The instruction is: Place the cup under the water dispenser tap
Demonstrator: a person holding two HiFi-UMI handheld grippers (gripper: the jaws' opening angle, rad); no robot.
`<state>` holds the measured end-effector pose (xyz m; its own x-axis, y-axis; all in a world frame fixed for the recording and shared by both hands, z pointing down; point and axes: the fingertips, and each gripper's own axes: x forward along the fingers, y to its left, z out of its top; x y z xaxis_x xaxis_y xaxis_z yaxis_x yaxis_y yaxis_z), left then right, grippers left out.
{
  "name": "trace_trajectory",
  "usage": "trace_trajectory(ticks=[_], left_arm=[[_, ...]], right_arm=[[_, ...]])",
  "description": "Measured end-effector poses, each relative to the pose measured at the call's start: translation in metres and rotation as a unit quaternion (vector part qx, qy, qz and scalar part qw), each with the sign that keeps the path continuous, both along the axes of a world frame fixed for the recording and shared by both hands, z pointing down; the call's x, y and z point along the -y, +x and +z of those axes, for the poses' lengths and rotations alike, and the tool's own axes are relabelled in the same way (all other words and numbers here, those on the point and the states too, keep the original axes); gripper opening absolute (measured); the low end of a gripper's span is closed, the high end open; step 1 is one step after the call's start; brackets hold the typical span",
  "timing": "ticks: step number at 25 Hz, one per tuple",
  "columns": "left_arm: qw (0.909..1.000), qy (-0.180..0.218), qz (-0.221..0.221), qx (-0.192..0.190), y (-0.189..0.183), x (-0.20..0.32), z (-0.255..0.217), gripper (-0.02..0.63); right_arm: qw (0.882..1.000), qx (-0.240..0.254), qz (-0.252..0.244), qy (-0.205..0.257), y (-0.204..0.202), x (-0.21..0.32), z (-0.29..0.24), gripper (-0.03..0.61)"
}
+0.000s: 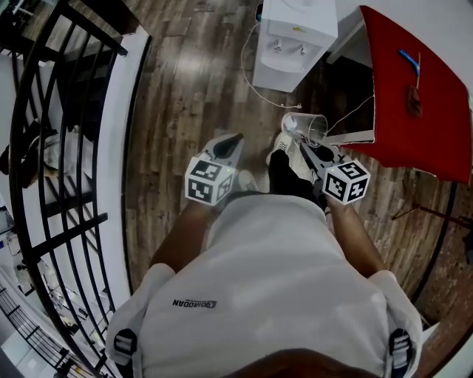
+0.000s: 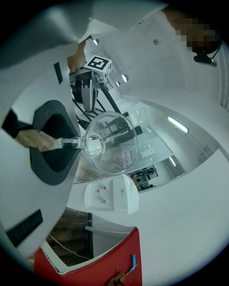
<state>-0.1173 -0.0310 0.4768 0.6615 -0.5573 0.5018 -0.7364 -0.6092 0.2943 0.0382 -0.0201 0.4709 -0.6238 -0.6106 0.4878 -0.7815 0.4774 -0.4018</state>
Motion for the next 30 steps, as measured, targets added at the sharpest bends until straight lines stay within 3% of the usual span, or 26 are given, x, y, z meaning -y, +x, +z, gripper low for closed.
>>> trace_trajectory(ticks=[14,21,30], left_arm=[[0.9991,-0.036,-0.02,0.01,-0.035,0.048,0.029,-0.003],[0.9985,-0.049,-0.009,0.024,-0.013,0.097,0.048,-0.003],[0.9936,-0.093,0.001,0.064,0.016,0.164,0.098,-0.003]], right_arm=[[0.999,-0.039,-0.006,-0.033,-0.019,0.092,0.058,0.043],[0.994,-0.086,-0.009,-0.063,0.0,0.149,0.119,0.042],[0.979,-0.147,-0.03,-0.14,0.03,0.228,0.236,0.043]])
